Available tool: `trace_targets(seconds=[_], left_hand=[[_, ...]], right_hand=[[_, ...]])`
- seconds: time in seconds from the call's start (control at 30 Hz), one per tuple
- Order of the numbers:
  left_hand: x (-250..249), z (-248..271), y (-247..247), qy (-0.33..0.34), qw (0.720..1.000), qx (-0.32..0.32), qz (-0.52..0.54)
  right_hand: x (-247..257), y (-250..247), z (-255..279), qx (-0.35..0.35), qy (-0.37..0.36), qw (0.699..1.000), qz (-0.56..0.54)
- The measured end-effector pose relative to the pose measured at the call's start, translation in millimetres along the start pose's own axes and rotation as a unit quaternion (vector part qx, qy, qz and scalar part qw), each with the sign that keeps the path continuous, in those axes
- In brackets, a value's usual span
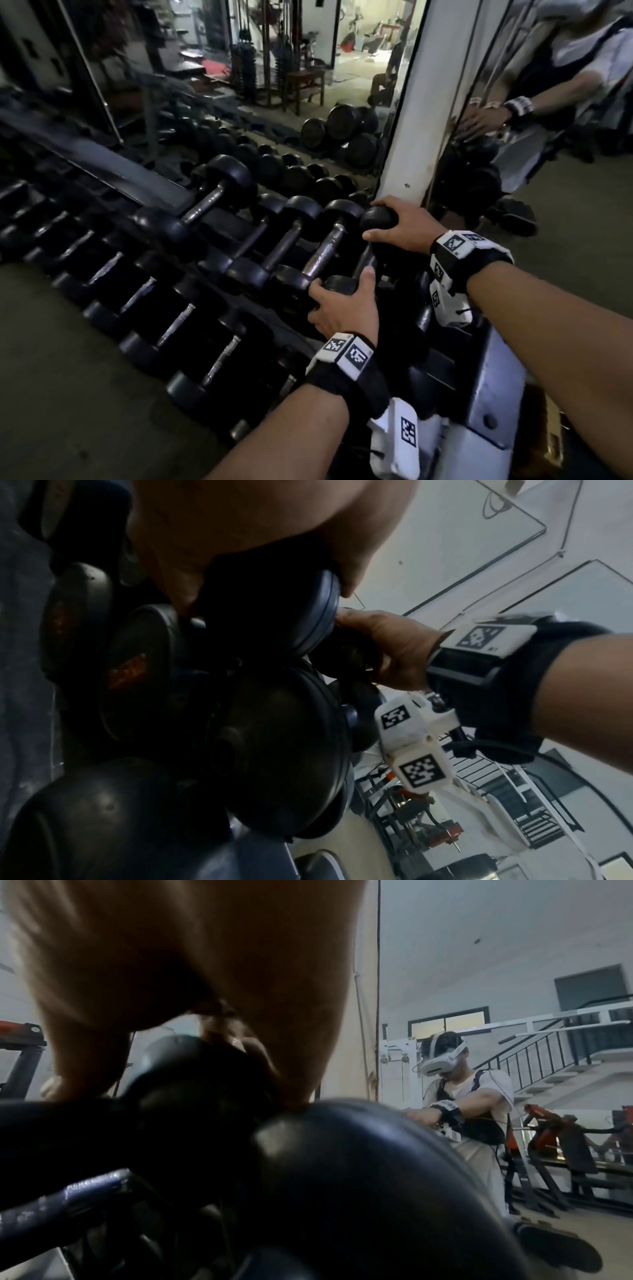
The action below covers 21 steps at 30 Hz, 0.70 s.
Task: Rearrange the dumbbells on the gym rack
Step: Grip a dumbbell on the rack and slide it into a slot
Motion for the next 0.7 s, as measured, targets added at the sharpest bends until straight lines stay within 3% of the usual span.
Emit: trace_targets(seconds=[0.37,0.6,0.7], left_hand=[[-6,-1,4,0.02,0.999,-0.021,0.014],[-62,0,-18,0.172,0.978,-0.079,0.09],[-100,-13,-41,0.217,0.965,-0.101,0.104]], right_hand=[[-5,2,-5,-0.056,-0.003,0.996,-0.063],[18,-30,-3,-0.193,0.029,0.962,-0.192],[44,-36,-5,-0.216,0.04,0.947,-0.235]])
Point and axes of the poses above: each hand's wrist, its own z-axis away from the middle knuckle, its own y-axis out of the palm, x = y × z, the point moved 2 cm from there along -z, towards the middle knuckle, and after that the axes turned 7 degrees about z, right-handed, at the moved point
